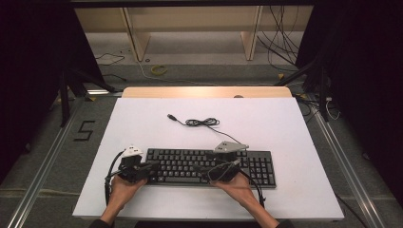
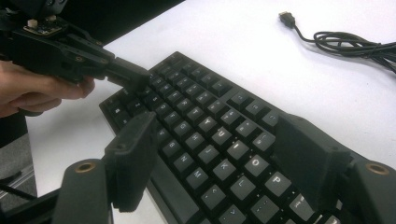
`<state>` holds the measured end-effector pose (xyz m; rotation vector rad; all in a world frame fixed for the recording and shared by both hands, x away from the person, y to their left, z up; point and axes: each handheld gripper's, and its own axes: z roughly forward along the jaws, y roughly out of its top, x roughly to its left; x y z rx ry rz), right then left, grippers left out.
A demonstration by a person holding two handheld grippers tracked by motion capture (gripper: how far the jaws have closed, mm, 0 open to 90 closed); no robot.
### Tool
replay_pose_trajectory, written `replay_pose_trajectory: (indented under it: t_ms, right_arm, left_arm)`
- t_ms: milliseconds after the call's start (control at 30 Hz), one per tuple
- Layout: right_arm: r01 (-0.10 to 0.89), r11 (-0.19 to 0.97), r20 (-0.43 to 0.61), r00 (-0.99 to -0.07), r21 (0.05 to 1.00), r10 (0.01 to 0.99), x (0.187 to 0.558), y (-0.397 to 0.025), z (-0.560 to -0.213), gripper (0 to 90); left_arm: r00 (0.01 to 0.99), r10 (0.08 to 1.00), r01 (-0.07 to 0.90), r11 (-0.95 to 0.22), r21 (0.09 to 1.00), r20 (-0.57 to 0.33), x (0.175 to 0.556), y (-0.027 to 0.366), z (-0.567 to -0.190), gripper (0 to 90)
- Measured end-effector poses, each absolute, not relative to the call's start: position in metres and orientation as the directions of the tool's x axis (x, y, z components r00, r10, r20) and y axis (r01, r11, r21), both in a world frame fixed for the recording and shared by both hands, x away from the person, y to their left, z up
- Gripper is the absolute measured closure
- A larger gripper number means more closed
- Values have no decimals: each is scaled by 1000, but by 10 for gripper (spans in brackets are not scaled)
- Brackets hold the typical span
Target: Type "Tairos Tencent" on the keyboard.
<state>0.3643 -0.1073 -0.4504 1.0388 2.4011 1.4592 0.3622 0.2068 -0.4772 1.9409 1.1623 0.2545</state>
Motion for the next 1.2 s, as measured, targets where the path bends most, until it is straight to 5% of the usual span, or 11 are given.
replay_pose_trajectory:
  t_ms: [833,1200]
  right_arm:
    - [478,290,212,-749,829,628,364,-108,-450,312]
    - [481,293,210,-747,826,631,366,-108,-451,317]
  left_arm:
    - [540,816,651,-250,717,-206,364,203,-481,889]
    - [543,806,637,-211,741,-237,360,204,-474,725]
